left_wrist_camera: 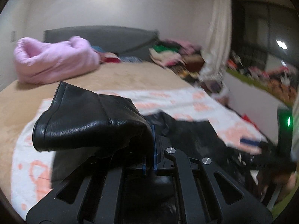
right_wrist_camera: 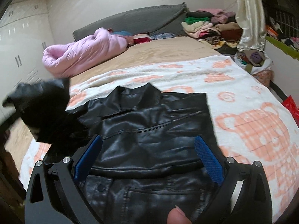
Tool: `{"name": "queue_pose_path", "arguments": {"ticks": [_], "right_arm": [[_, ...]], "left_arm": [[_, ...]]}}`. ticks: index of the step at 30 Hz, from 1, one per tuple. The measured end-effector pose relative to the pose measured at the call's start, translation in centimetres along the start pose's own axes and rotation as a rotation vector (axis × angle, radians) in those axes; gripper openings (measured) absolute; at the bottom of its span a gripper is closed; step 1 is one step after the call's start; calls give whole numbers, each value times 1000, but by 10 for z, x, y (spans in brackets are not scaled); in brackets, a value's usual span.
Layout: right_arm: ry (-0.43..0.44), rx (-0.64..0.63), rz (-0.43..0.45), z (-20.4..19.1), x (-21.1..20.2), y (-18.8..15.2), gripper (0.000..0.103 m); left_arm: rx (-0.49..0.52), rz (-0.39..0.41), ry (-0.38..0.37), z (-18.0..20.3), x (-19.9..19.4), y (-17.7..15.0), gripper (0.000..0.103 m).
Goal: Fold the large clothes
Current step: 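Lower the folded side onto the jacket while the right tool grasps the hem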
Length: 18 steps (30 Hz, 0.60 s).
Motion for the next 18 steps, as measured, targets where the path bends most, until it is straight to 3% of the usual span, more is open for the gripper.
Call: {"name": "queue_pose_path", "arguments": {"ticks": [11, 14, 18], "right_arm": [[-50, 130, -13, 57, 4, 0, 99], [-65, 140, -22, 64, 8, -2, 99], [-73, 151, -36, 72, 14, -4, 98]], "left_arm": [[181, -243, -83, 42, 73, -71, 0], [334, -349, -51, 63, 95, -100, 3], [416, -378, -20, 68, 98, -113, 5]]}}
Point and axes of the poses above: each gripper's, at about its wrist camera, not at the fingertips, and x roughly the way its jaws point, z to its right, y to its top, the point moved 3 cm from there along x, roughly the way its jaws point, and after that the axes turned 8 degrees about -y, right-handed, at the moved point
